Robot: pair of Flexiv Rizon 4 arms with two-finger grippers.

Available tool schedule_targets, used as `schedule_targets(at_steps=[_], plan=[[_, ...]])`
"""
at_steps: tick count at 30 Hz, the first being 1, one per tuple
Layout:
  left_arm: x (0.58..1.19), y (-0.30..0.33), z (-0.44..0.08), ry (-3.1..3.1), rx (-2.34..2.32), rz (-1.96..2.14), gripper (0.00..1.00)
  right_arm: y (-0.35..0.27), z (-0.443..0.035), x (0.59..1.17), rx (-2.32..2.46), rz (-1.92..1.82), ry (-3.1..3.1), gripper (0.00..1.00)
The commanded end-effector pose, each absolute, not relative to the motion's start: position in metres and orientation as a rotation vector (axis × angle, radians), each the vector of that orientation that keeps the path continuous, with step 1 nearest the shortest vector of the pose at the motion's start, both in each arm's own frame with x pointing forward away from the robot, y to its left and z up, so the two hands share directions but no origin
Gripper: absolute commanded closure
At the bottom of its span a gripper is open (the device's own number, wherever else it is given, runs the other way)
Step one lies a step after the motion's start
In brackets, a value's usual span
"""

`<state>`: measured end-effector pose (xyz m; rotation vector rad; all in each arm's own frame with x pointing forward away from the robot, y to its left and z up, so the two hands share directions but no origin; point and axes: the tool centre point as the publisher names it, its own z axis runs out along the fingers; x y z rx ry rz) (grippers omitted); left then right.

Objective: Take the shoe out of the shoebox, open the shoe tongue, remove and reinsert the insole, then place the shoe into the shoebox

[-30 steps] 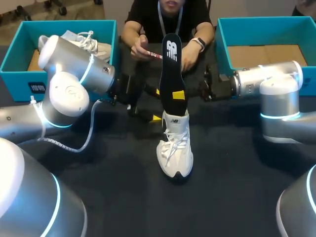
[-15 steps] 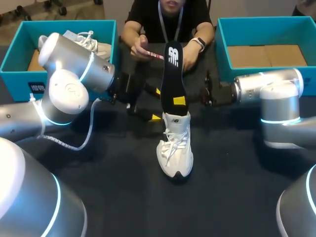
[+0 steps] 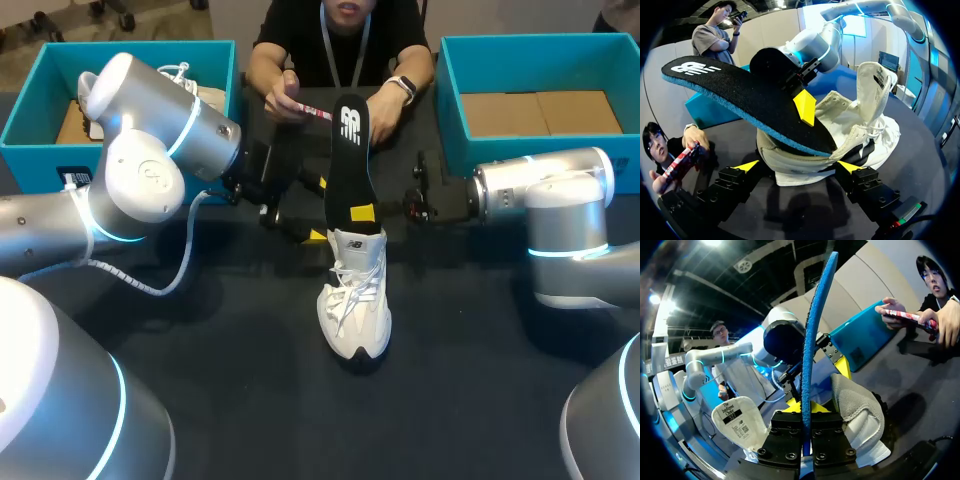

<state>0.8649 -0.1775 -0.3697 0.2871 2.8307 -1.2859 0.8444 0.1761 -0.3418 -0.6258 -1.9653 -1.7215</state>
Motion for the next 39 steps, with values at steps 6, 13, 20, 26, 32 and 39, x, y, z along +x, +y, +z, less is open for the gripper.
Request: schedule_targets(at_steps=[6, 13, 20, 26, 32, 39], plan=[[0.870, -0.185, -0.370, 2.864, 0.313, -1.262, 0.00, 0.179, -0.351, 0.835, -0.654, -1.696, -1.948, 1.00], [0.871, -0.188, -0.370, 2.900, 0.359, -1.246, 0.00, 0.181, -0.355, 0.831, -0.675, -1.694, -1.930, 1.00], [0.871, -0.189, -0.371, 2.904, 0.368, -1.242, 0.00, 0.180, -0.351, 0.833, -0.677, -1.700, -1.947, 1.00], [0.870, -0.187, -0.370, 2.907, 0.369, -1.240, 0.00, 0.179, -0.346, 0.838, -0.659, -1.708, -1.974, 1.00], [0.867, -0.183, -0.372, 2.917, 0.370, -1.229, 0.00, 0.178, -0.344, 0.841, -0.648, -1.708, -1.988, 0.97], [0.867, -0.182, -0.373, 2.921, 0.361, -1.229, 0.00, 0.179, -0.342, 0.842, -0.642, -1.714, -2.001, 0.69]])
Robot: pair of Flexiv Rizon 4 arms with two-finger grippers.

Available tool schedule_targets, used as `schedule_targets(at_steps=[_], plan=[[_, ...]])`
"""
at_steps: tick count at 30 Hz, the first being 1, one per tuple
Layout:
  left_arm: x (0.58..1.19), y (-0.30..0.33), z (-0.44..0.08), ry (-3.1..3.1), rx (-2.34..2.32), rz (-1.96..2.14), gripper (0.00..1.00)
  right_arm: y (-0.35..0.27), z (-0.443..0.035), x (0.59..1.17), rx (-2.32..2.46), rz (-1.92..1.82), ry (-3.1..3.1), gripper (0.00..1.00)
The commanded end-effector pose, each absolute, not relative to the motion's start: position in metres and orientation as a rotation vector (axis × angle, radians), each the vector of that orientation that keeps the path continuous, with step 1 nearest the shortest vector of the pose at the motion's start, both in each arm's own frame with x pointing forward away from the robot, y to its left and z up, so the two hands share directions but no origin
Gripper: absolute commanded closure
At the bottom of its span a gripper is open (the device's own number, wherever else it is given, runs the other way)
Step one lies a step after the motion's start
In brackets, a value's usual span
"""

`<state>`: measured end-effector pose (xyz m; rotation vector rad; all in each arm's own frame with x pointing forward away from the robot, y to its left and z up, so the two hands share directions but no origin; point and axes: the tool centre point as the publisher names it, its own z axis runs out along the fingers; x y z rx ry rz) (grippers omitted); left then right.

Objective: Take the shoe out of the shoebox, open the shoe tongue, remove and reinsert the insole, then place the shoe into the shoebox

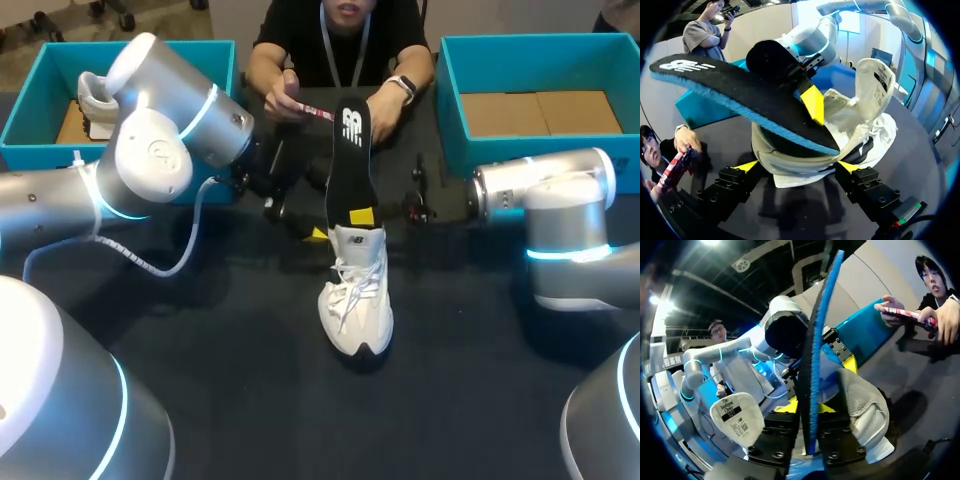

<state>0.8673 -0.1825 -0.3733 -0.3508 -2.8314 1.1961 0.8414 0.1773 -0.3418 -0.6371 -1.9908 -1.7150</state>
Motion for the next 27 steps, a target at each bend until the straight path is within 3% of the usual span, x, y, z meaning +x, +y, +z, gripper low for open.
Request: schedule_targets(at_steps=[1, 9, 27], plan=[[0.867, -0.182, -0.373, -2.833, -0.350, 1.193, 0.00, 0.179, -0.341, 0.842, -0.642, -1.714, -2.004, 0.65], [0.866, -0.182, -0.375, -2.830, -0.346, 1.195, 0.00, 0.179, -0.338, 0.842, -0.641, -1.713, -2.017, 0.69], [0.864, -0.181, -0.377, -2.830, -0.334, 1.196, 0.00, 0.183, -0.323, 0.854, -0.593, -1.678, -2.085, 0.65]])
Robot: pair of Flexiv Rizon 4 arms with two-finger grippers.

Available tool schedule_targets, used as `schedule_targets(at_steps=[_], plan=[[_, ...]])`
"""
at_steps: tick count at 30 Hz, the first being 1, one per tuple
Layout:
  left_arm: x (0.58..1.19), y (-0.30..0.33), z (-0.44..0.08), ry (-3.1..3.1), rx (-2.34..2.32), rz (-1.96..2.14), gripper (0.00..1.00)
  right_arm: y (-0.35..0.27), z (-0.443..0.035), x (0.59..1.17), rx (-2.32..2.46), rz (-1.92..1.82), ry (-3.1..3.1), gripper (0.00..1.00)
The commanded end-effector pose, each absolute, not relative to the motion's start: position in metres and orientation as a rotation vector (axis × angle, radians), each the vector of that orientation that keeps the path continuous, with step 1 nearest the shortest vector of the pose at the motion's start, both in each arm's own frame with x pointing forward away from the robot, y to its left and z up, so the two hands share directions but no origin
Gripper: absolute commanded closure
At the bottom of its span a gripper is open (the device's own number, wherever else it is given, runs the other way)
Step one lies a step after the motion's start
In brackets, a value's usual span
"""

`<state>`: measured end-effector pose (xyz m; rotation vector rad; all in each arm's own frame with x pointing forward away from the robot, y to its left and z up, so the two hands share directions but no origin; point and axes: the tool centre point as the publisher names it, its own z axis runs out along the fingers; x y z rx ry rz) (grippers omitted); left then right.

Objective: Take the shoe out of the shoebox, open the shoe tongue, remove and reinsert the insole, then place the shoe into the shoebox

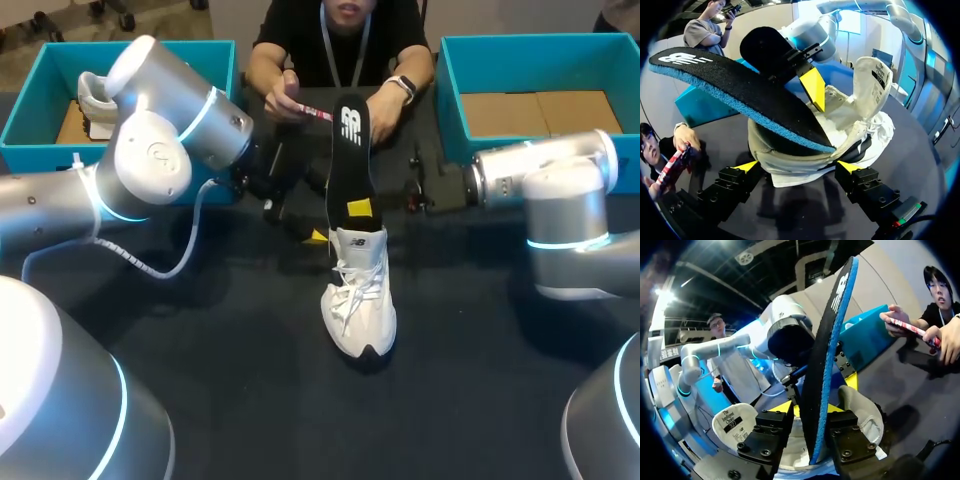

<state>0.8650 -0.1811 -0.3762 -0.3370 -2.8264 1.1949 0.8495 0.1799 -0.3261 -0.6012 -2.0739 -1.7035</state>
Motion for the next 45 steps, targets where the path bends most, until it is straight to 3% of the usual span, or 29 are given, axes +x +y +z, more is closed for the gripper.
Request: schedule_targets(at_steps=[1, 4, 6, 7, 44, 45], plan=[[0.864, -0.180, -0.376, -2.831, -0.333, 1.196, 0.00, 0.183, -0.322, 0.856, -0.589, -1.663, -2.088, 0.66], [0.864, -0.180, -0.377, -2.833, -0.330, 1.196, 0.00, 0.184, -0.322, 0.858, -0.590, -1.628, -2.091, 0.73], [0.864, -0.180, -0.377, -2.832, -0.330, 1.196, 0.00, 0.184, -0.324, 0.858, -0.604, -1.606, -2.094, 0.95], [0.864, -0.179, -0.377, -2.832, -0.330, 1.197, 0.00, 0.183, -0.325, 0.858, -0.606, -1.602, -2.095, 1.00], [0.866, -0.172, -0.378, -2.840, -0.302, 1.191, 0.00, 0.178, -0.346, 0.827, -0.733, -1.493, -2.087, 1.00], [0.866, -0.172, -0.378, -2.842, -0.298, 1.192, 0.00, 0.178, -0.344, 0.829, -0.727, -1.492, -2.093, 0.87]])
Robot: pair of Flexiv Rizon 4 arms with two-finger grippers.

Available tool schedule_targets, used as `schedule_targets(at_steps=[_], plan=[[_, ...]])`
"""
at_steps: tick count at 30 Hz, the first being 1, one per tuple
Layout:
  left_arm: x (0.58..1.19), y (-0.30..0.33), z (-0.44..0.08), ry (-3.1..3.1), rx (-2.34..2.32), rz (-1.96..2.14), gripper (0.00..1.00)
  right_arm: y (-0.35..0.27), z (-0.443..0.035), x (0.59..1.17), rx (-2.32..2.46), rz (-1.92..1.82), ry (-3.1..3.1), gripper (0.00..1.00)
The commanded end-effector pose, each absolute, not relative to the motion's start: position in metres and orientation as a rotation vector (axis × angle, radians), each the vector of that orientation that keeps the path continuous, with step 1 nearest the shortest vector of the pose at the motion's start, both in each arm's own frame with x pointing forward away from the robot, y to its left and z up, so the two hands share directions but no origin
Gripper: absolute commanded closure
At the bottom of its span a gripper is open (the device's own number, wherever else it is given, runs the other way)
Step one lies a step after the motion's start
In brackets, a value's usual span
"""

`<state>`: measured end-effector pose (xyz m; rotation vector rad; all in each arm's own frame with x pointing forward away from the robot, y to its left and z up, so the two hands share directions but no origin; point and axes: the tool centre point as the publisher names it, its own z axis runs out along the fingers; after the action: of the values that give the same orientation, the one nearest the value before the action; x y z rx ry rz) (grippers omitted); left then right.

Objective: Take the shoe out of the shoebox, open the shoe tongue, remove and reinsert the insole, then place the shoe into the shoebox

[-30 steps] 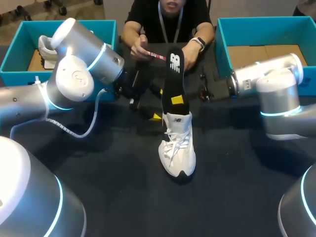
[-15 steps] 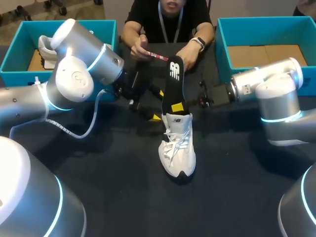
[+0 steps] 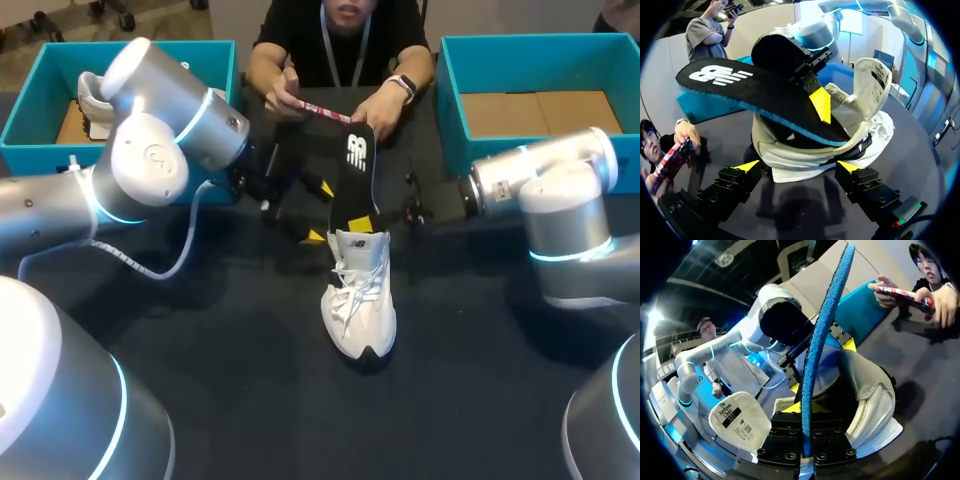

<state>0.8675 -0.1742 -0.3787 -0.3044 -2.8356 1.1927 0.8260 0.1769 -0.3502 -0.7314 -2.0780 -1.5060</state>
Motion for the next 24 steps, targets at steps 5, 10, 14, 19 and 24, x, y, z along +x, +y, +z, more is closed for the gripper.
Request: schedule_targets(at_steps=[5, 10, 14, 19, 24], plan=[[0.866, -0.171, -0.378, -2.843, -0.293, 1.195, 0.00, 0.178, -0.338, 0.833, -0.712, -1.488, -2.113, 0.72], [0.866, -0.171, -0.378, -2.840, -0.295, 1.196, 0.00, 0.178, -0.332, 0.835, -0.706, -1.485, -2.135, 0.64], [0.865, -0.172, -0.378, -2.839, -0.302, 1.195, 0.00, 0.178, -0.327, 0.841, -0.680, -1.450, -2.154, 0.65], [0.865, -0.172, -0.378, -2.838, -0.309, 1.195, 0.00, 0.177, -0.327, 0.847, -0.653, -1.393, -2.153, 0.70], [0.863, -0.172, -0.379, -2.835, -0.307, 1.196, 0.00, 0.174, -0.333, 0.850, -0.647, -1.347, -2.134, 0.98]])
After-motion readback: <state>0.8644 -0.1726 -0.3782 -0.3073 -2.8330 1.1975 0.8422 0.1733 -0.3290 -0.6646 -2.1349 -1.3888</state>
